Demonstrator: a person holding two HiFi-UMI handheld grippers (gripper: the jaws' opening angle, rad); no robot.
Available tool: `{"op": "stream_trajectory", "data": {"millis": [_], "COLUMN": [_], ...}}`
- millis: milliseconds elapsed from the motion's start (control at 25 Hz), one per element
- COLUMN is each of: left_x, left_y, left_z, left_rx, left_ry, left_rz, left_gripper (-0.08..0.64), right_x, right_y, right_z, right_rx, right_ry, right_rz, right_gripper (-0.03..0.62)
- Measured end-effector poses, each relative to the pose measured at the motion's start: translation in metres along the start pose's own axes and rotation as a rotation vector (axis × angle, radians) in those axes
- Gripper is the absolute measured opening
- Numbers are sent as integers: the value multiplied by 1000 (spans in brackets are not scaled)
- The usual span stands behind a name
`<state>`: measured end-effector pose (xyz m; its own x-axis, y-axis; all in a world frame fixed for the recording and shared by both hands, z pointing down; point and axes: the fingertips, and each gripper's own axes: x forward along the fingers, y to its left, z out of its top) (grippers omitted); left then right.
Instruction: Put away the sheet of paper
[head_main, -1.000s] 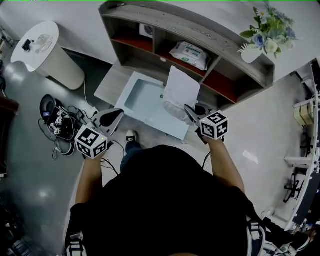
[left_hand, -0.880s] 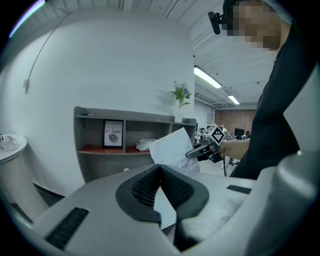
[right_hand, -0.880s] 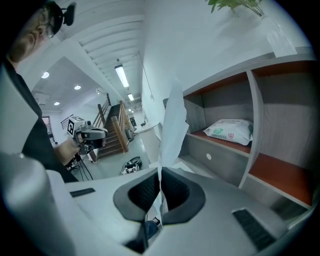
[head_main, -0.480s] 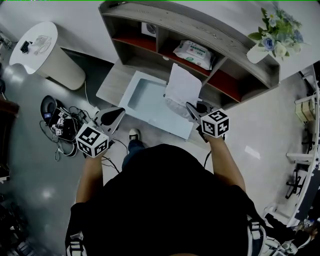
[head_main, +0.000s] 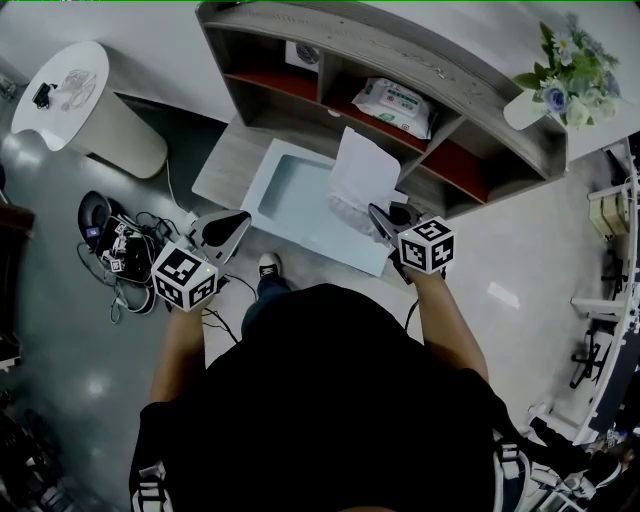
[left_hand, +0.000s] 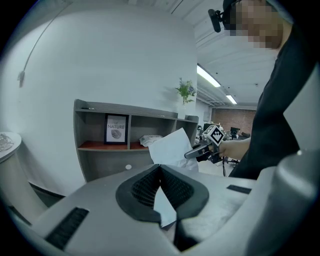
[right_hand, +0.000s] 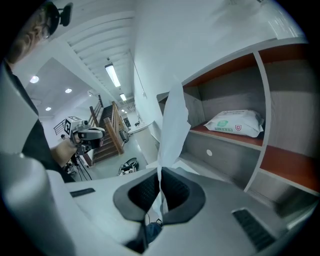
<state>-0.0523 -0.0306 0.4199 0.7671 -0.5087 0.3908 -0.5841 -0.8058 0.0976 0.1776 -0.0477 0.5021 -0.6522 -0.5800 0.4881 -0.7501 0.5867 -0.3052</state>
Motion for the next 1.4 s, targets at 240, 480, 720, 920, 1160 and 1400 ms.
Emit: {"op": "stream_trajectory", "data": {"millis": [240, 480, 720, 920, 1160, 1400], "left_x": [-2, -2, -5, -6, -5, -3], "left_y": [15, 25, 37, 47, 53, 58], "left_z": [2, -1, -4, -6, -11, -14], "left_rx": [4, 6, 2, 3, -2, 1], "left_ry": [3, 17, 31, 38, 59, 73], "left_rz": [-3, -12, -19, -23, -37, -51], "left_gripper": [20, 20, 20, 20, 20, 20], "right_x": [21, 43, 64, 81, 98, 111], "right_y": [9, 5, 9, 9, 6, 0], "right_z": [-7, -16, -27, -41, -59, -73], "right_rx": [35, 71, 106, 155, 178, 241], "right_ry": [14, 26, 46, 62, 94, 97], "right_rz": [22, 21, 37, 50, 46, 56], "right_gripper": [14, 14, 14, 14, 14, 14]}}
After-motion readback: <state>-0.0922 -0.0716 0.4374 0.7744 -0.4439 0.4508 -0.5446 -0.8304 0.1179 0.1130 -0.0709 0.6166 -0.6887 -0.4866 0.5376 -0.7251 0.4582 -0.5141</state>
